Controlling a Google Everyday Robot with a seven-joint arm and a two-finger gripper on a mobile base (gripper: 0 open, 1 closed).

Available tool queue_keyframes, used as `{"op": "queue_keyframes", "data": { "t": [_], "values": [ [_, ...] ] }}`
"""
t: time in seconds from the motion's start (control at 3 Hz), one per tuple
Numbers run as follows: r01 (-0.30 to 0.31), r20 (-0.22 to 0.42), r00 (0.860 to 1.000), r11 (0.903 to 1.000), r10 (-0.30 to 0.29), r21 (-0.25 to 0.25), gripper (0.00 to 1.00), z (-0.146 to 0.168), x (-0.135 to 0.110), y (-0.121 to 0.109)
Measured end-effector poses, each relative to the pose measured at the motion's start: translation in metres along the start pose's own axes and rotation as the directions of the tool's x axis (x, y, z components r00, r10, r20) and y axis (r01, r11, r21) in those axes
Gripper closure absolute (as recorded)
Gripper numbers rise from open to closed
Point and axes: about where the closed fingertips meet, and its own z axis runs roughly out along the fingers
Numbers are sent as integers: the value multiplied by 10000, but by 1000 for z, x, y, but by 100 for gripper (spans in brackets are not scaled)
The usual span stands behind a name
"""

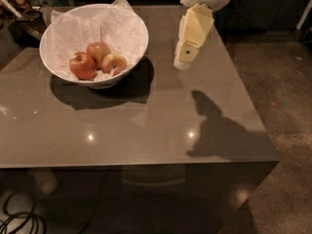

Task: Pick apple from white bowl

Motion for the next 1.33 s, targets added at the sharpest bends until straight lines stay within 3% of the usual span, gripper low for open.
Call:
{"op": "queue_keyframes", "data": {
  "t": [0.33,0.67,1.33],
  "values": [
    [1003,-7,9950,9948,-1003,-155,0,23,-45,-9],
    [1122,122,9936,9937,-1121,-51,0,26,-55,-12],
    [433,806,9959,9984,-403,-356,1,48,-74,-29]
  ]
}}
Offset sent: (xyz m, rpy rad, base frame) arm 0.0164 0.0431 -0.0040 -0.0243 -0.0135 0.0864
